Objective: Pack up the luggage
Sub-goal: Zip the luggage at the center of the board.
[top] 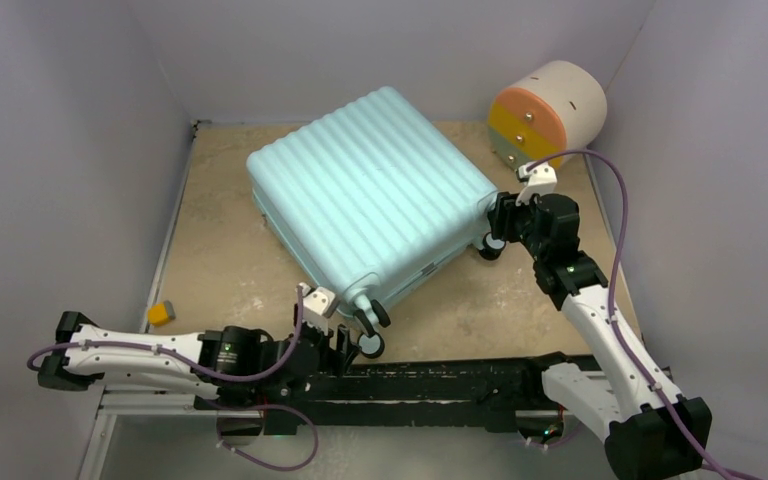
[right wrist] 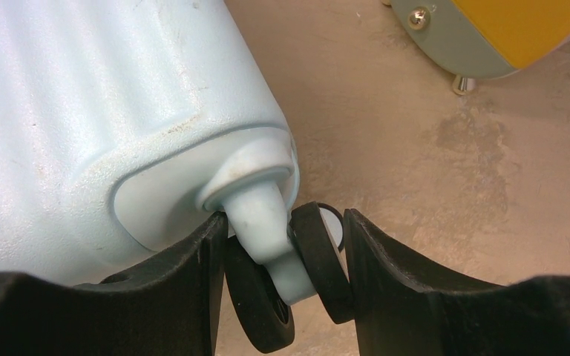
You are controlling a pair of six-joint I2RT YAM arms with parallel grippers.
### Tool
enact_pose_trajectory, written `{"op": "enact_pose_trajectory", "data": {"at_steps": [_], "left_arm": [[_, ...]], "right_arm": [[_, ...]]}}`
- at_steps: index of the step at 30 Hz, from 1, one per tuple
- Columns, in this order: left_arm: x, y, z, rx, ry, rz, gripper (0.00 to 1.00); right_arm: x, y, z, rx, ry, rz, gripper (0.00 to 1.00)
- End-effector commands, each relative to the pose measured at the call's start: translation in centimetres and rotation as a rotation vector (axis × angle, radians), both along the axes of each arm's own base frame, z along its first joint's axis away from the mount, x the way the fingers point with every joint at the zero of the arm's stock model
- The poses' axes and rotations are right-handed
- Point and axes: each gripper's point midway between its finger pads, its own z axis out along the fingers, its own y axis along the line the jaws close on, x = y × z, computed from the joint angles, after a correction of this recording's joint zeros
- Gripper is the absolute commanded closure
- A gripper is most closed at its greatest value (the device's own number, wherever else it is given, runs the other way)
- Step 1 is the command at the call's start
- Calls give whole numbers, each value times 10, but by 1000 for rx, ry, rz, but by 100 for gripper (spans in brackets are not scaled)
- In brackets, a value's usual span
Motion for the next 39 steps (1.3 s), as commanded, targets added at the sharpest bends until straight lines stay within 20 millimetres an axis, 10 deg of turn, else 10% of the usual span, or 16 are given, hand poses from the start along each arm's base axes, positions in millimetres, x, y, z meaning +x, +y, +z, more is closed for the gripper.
{"op": "enact_pose_trajectory", "data": {"at_steps": [1, 17, 39], "left_arm": [[12, 37, -10, 76, 76, 221, 29], [36, 21, -16, -105, -62, 286, 18], [51, 11, -25, -172, -187, 324, 55]], "right_arm": [[0, 12, 4, 128, 7, -30, 100], [-3, 16, 4, 155, 2, -14, 100], [-3, 18, 2, 167, 6, -6, 100]]}}
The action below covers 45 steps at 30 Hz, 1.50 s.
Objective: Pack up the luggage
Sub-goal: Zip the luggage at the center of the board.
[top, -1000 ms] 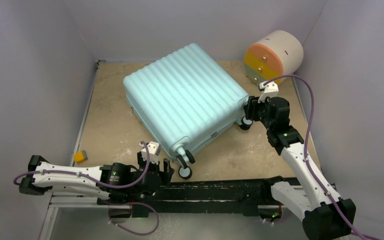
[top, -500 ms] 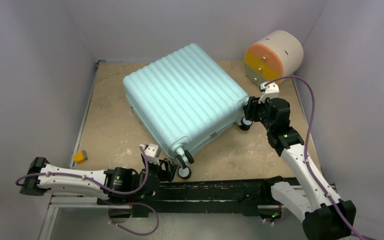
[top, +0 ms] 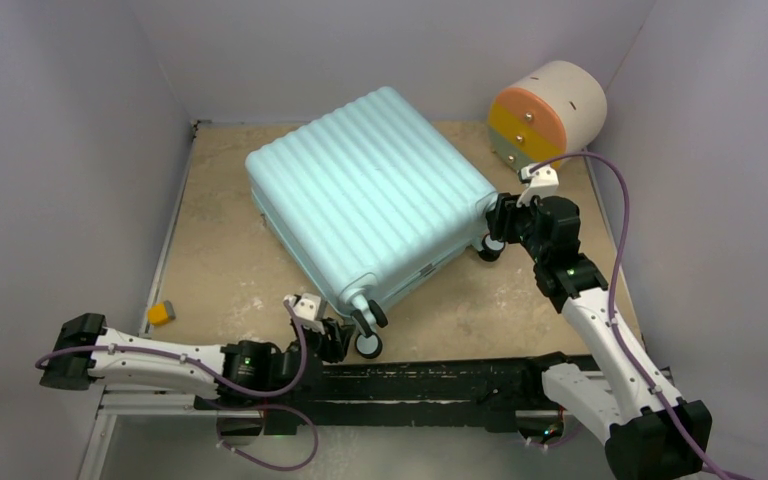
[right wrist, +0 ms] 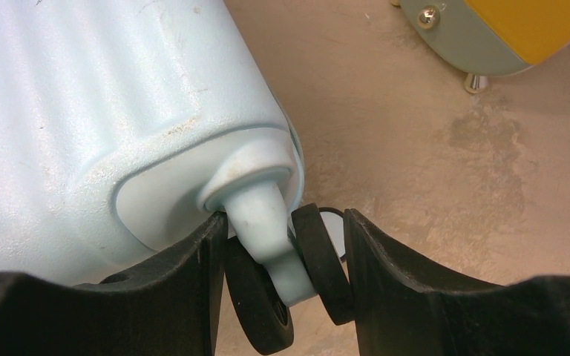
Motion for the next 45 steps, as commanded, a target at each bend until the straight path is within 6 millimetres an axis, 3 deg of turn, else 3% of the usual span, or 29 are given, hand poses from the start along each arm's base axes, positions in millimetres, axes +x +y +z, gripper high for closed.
{"op": "enact_pose_trajectory", "data": {"at_steps": [1, 7, 10, 16, 22, 32, 45], "left_arm": [[5, -5, 8, -58, -39, 24, 55], [7, -11, 12, -88, -59, 29, 58], [8, -11, 13, -101, -69, 34, 67], [10, -6, 9, -97, -70, 48, 75], [9, 0, 4, -86, -62, 44, 100], [-3, -2, -4, -43, -18, -45, 100], [-40, -36, 0, -21, 47, -271, 100]], "right_arm": [[-1, 15, 3, 123, 9, -2, 100], [-1, 17, 4, 127, 12, 8, 100], [-1, 18, 4, 126, 14, 16, 100], [-2, 18, 1, 125, 18, 18, 100], [-1, 18, 0, 125, 21, 17, 100], [-5, 18, -3, 124, 32, 18, 100], [-9, 22, -21, 144, 62, 31, 100]]}}
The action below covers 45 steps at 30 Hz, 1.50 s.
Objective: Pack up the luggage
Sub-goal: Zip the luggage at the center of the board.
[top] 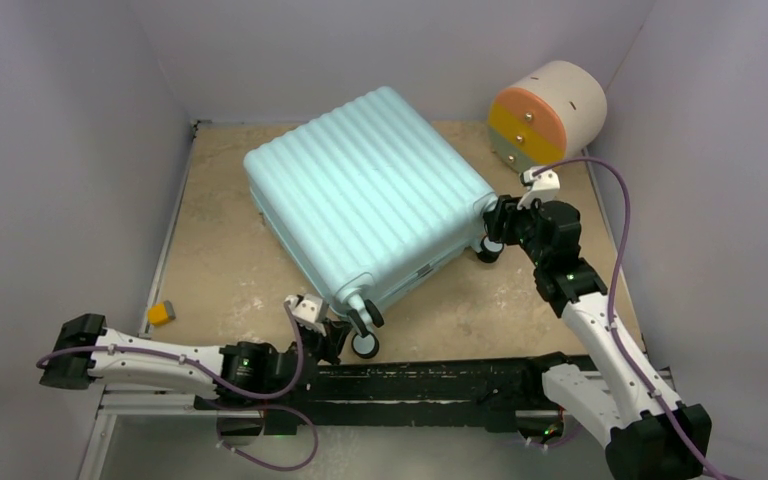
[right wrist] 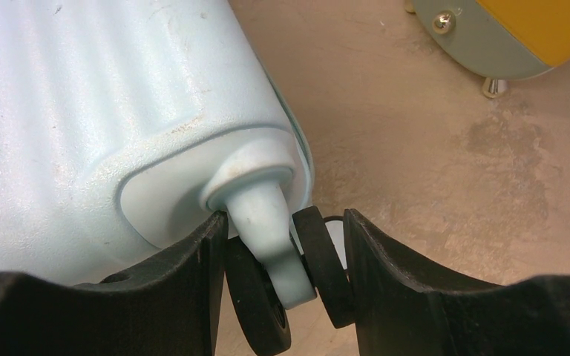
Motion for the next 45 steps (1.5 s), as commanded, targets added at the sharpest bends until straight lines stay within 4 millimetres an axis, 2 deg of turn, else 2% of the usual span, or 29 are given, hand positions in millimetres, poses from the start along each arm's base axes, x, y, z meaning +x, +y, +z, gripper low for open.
{"op": "enact_pose_trajectory", "data": {"at_steps": [1, 7, 15, 20, 27, 28, 31, 32, 33, 36, 38, 43, 45], "left_arm": [[-32, -24, 1, 27, 42, -186, 100], [-48, -34, 14, 10, 40, -246, 100], [-69, -31, 16, 29, 70, -297, 100], [-79, -40, 18, 43, 50, -354, 100], [-79, -50, 22, 3, 33, -350, 100], [-79, -50, 23, -3, 37, -345, 93], [-77, -41, 21, 59, 44, -338, 53], [-76, -37, 21, 98, 43, -338, 42], [-75, -33, 24, 136, 45, -335, 35], [-74, -21, 38, 220, 52, -330, 28], [-75, -15, 52, 236, 65, -345, 25], [-86, -9, 99, 162, 92, -437, 21], [-93, -7, 120, 133, 83, -506, 21]], "right_arm": [[-7, 16, -21, 98, 80, 21, 100], [-10, 18, -28, 111, 95, 24, 100], [-11, 19, -29, 116, 97, 28, 100], [-11, 20, -29, 118, 100, 35, 100], [-10, 23, -28, 137, 91, 39, 100], [-11, 22, -27, 135, 90, 35, 100], [-14, 17, -23, 132, 101, 8, 100], [-15, 15, -22, 131, 105, 1, 96], [-17, 14, -20, 129, 112, -2, 87], [-26, 14, -14, 133, 146, -4, 55], [-31, 10, -8, 149, 158, -31, 38], [-45, -8, 6, 190, 162, -153, 11], [-52, -13, 9, 207, 173, -189, 6]]}}
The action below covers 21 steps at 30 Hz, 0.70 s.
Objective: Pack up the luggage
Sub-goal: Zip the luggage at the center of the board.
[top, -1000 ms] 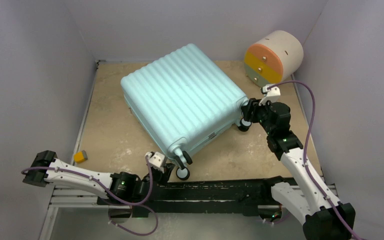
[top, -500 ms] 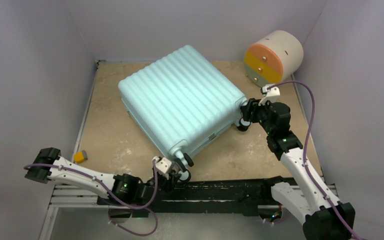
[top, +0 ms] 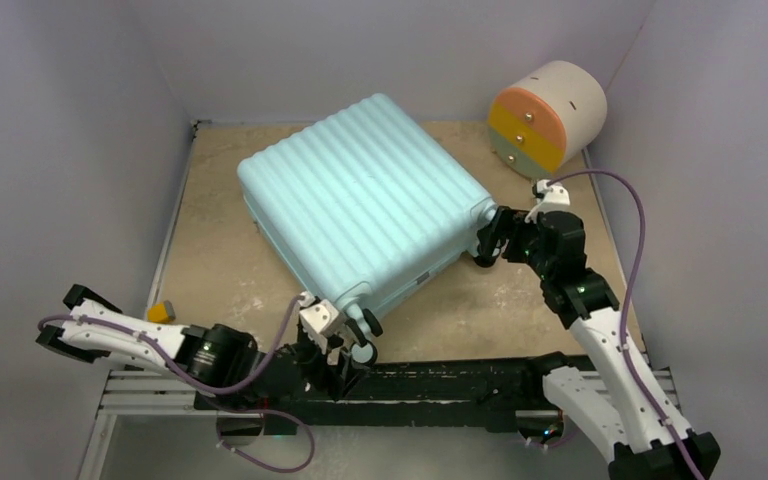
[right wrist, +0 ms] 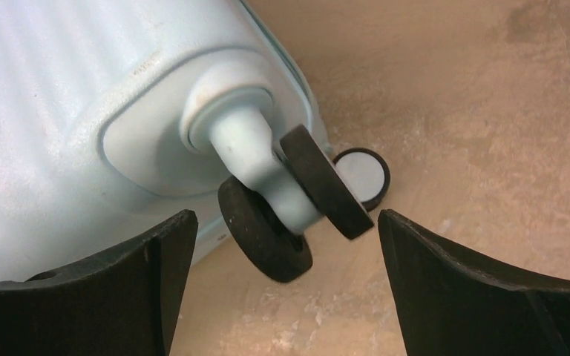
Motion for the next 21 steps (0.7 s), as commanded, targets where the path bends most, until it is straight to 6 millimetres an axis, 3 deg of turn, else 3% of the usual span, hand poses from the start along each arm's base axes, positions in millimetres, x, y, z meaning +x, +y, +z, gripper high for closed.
{"op": "enact_pose_trajectory", "data": {"at_steps": [1, 5, 9, 12, 16, 21], "left_arm": [[-17, 13, 40, -21, 6, -166, 20], [-8, 22, 79, -89, -60, -179, 19], [27, 36, 107, -125, -198, -28, 18], [56, 50, 122, -165, -289, 146, 10], [79, 68, 146, -245, -381, 293, 6], [86, 77, 173, -298, -442, 319, 6]], "right_arm": [[-20, -16, 18, 66, 36, -135, 5], [-39, -20, 17, 94, 59, -160, 4], [-57, -10, 12, 157, 88, -109, 6], [-69, 8, -1, 245, 120, -36, 11], [-72, 32, -18, 354, 110, 64, 21], [-58, 58, -30, 471, 112, 152, 28]]}}
